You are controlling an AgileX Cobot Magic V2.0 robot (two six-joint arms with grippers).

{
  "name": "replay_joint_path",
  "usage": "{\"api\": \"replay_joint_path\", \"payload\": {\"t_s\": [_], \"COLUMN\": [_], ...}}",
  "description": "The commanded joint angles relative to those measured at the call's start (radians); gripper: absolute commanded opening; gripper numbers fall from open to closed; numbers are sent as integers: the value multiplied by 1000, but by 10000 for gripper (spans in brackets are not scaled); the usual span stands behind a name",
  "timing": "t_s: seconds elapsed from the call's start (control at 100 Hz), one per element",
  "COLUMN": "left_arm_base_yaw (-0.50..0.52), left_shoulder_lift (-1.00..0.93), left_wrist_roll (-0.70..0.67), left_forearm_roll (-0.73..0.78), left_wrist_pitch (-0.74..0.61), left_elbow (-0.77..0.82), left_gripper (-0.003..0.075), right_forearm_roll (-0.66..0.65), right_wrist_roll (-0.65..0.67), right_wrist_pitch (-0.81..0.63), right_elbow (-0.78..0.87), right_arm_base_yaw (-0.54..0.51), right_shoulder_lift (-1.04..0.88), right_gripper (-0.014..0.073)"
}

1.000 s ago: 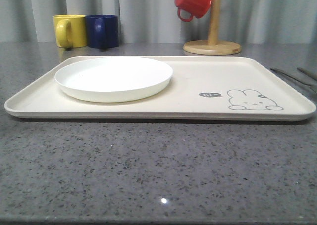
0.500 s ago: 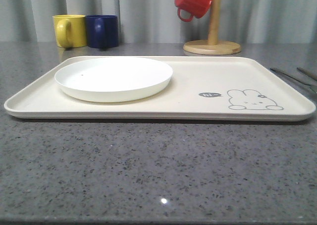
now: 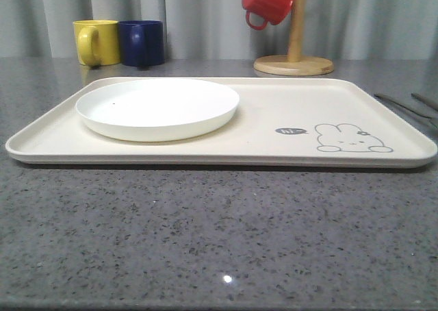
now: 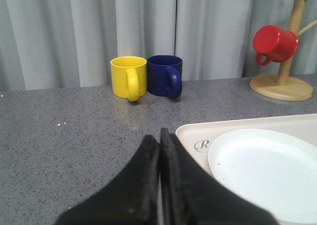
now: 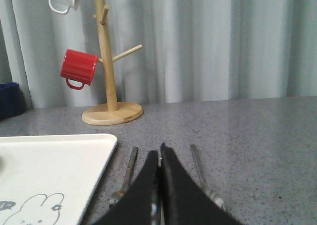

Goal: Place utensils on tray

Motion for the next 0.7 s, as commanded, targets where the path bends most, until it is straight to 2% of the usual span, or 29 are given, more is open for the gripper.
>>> {"api": "replay_joint_path", "payload": {"t_s": [0.0, 0.17, 0.38, 0.54, 0.69], "left_arm_base_yaw": [-3, -3, -3, -3, -3], "left_shoulder_lift": [1, 1, 1, 1, 1], "left_wrist_roll": [-5, -5, -5, -5, -5], "left_forearm_roll": [-2, -2, -2, -2, -2], "left_wrist_pitch": [-82, -82, -82, -82, -82], "left_elbow": [-25, -25, -25, -25, -25], "left_gripper": [-18, -18, -18, -18, -18], "right_forearm_roll": [0, 0, 0, 4, 4], "right_wrist_roll": [-7, -7, -7, -7, -7], "right_wrist_pitch": [23, 273, 592, 671, 651], "right_elbow": [-118, -341, -611, -733, -755], "right_arm_base_yaw": [-2, -2, -2, -2, -2], "right_shoulder_lift": [34, 183, 459, 639, 737], "right_gripper": [-68, -68, -68, -68, -66]}}
